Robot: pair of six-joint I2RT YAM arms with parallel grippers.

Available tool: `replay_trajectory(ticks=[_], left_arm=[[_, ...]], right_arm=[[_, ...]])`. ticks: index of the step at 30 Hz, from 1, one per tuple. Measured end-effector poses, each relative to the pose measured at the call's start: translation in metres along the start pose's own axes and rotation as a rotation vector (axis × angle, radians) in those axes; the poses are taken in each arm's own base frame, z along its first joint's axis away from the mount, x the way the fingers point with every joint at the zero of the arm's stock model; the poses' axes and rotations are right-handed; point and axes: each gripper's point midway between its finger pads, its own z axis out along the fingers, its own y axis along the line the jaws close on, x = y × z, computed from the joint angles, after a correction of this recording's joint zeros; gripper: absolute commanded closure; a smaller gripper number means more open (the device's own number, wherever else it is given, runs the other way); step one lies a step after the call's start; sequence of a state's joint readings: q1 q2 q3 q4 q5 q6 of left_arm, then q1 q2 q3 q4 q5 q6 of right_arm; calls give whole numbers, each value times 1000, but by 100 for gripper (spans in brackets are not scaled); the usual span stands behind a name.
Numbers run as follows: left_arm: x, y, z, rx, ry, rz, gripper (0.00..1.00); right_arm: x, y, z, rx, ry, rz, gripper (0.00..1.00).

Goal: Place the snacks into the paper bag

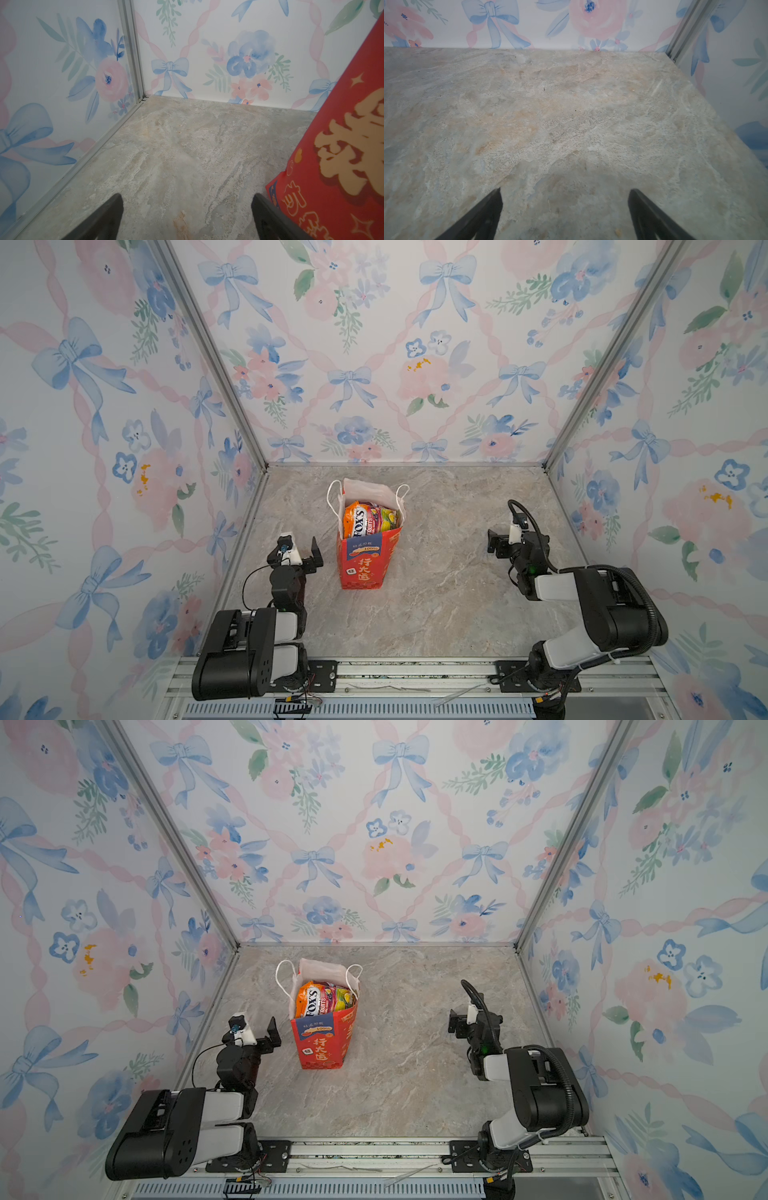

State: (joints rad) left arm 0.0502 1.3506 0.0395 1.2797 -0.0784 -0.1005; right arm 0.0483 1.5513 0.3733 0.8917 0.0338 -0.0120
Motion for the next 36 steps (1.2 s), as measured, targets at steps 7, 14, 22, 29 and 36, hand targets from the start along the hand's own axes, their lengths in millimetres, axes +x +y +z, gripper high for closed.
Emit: replay_trajectory(ticks=[7,14,22,29,36], left_arm=[[23,-6,12,35,40,-6,2],[0,-14,32,68,-10,-4,2],[4,-24,43,88,29,20,2],[7,-26,43,90,41,29,2],[9,-28,42,73,48,50,2]], right_arm=[[-2,0,-4,20,-32,-16,3],[-9,-11,1,40,-30,11,4],[-8,-12,1,43,-26,12,3],[-7,-12,1,44,-22,12,4],[-7,-12,1,44,-22,12,3]])
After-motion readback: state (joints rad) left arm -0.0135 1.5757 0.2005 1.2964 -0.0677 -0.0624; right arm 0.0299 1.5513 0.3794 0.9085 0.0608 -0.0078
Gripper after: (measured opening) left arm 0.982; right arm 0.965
